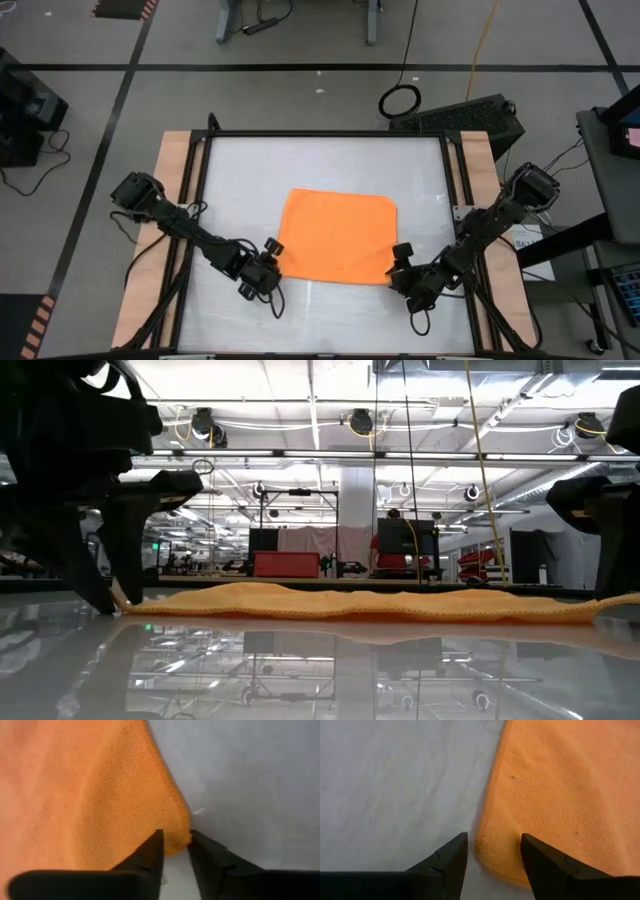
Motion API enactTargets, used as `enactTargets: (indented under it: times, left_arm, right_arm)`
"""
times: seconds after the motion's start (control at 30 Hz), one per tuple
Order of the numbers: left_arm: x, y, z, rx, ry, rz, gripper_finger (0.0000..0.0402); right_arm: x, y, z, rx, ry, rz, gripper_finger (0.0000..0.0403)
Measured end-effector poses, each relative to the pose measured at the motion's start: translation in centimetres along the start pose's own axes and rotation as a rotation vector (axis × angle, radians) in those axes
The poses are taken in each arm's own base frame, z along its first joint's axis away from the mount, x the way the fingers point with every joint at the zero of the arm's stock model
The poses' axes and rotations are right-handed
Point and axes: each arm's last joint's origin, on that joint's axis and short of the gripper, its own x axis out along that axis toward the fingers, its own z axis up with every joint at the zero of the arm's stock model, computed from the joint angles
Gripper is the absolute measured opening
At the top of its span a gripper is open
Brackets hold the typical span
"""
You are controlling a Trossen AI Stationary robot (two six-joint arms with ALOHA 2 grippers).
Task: Roll towel
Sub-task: Fold the orange towel
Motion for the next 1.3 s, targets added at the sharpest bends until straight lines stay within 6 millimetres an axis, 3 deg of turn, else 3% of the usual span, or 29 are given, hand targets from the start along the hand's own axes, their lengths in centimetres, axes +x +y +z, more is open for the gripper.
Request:
enactTargets:
  times: [0.17, 0.37, 0.6, 0.77, 0.93, 1.1, 1.3]
  left_arm:
    - [0.1, 0.0, 0.0, -0.001, -0.002, -0.009, 0.0011]
    - [0.1, 0.2, 0.2, -0.01, -0.018, 0.013, 0.0007]
    - [-0.5, 0.6, 0.4, -0.03, -0.046, 0.038, 0.0003]
    - [-2.1, 1.0, 0.9, -0.057, -0.082, 0.049, 0.0002]
    - [-4.1, 2.3, 1.4, -0.099, -0.137, 0.133, 0.0002]
    - [-5.5, 4.3, 1.7, -0.189, -0.171, 0.257, 0.0001]
    - [-5.5, 6.9, 0.8, -0.301, -0.125, 0.403, 0.0001]
  right_arm:
    - [0.1, 0.3, -0.3, 0.01, 0.009, -0.003, 0.0147]
    - [0.3, 0.3, -0.4, 0.04, 0.01, -0.032, 0.0099]
    - [0.2, 0.4, -0.5, 0.097, 0.015, -0.038, 0.0011]
    - [-0.4, 1.1, 0.1, 0.13, -0.016, 0.012, 0.0005]
    - [-2.2, 1.1, 1.8, 0.147, -0.07, 0.025, 0.0002]
    - [-4.5, -0.1, 2.5, 0.205, -0.097, -0.056, 0.0001]
    - [-6.5, -2.2, 1.3, 0.323, -0.068, -0.223, 0.0001]
